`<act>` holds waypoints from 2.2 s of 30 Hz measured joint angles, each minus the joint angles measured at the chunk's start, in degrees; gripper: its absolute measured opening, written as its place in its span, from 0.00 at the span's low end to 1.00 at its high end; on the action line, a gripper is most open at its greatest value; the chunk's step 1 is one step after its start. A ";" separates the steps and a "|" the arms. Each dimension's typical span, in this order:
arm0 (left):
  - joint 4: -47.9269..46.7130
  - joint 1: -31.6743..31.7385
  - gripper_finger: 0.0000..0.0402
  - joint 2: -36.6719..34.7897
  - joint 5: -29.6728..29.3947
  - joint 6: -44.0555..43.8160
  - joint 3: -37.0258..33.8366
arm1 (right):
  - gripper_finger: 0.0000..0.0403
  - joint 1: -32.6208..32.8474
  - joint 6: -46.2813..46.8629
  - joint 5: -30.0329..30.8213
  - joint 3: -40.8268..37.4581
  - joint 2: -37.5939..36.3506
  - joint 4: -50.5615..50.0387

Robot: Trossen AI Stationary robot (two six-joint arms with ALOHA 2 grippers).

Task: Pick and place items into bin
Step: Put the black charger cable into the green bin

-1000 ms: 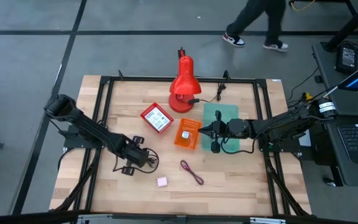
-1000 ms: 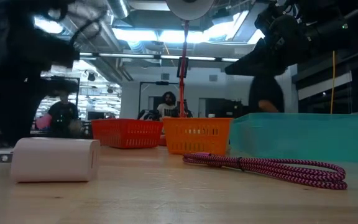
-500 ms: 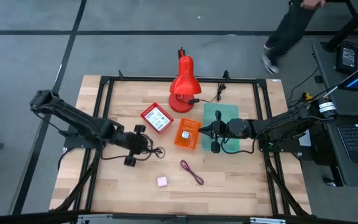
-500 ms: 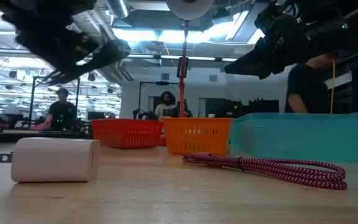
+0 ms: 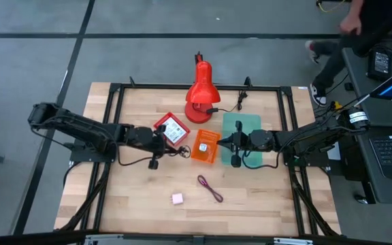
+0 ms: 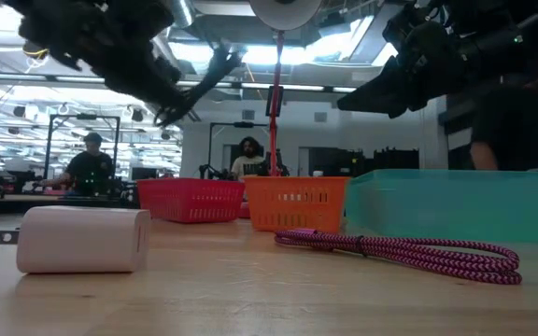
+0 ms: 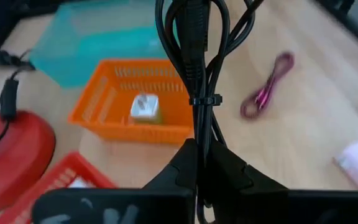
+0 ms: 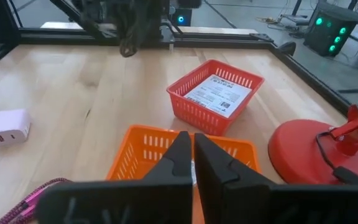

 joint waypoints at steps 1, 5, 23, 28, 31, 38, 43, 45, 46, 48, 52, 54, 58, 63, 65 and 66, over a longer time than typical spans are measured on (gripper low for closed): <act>1.97 0.63 0.03 0.00 0.71 -0.15 -0.45 | 0.01 0.12 -0.64 -0.07 0.00 0.00 0.14; 7.06 2.36 0.03 0.54 0.99 -2.97 -0.86 | 0.07 0.86 -2.70 -1.06 0.00 0.00 1.79; 31.95 5.15 0.03 16.90 1.83 3.58 2.32 | 0.40 2.84 -3.38 -1.66 0.00 0.27 11.80; 32.03 6.55 0.03 19.85 2.44 3.56 5.79 | 0.45 3.19 -3.72 -1.66 0.00 3.03 17.07; 32.03 7.10 0.03 21.62 4.19 3.56 7.34 | 0.46 3.19 -4.92 -1.66 0.00 4.70 19.37; 33.00 7.12 0.03 25.24 4.51 3.57 10.93 | 0.47 3.17 -5.32 -1.64 1.64 8.12 21.98; 32.98 7.09 0.03 26.95 4.53 3.56 11.66 | 0.47 3.17 -7.62 -1.55 3.94 10.19 21.77; 33.54 7.09 0.03 27.40 4.55 3.57 11.66 | 0.47 3.17 -8.21 -1.47 4.44 10.79 21.88; 33.65 7.09 0.03 27.57 4.55 3.58 11.66 | 0.47 3.12 -8.23 -1.47 4.46 11.05 21.91; 33.56 7.06 0.03 27.71 4.82 3.56 11.64 | 0.47 2.96 -8.23 -1.51 4.66 11.56 21.99; 34.84 7.06 0.03 27.71 6.24 3.54 11.60 | 0.47 2.29 -7.68 -1.69 4.81 11.54 22.13; 35.20 7.03 0.03 27.74 6.75 3.52 11.60 | 0.47 2.07 -6.66 -1.64 4.81 11.54 21.96; 35.39 7.02 0.03 27.75 6.76 3.97 11.60 | 0.47 1.82 -6.52 -1.34 4.85 11.52 21.26; 36.50 6.61 0.03 26.85 7.52 5.14 11.77 | 0.47 1.36 -6.39 -0.75 4.76 11.71 19.20; 36.76 6.35 0.03 26.82 7.77 5.27 11.77 | 0.47 0.84 -6.38 -0.85 4.76 11.69 18.63; 36.67 6.19 0.03 26.82 8.04 5.81 11.76 | 0.47 0.58 -6.27 -1.18 4.76 11.69 18.50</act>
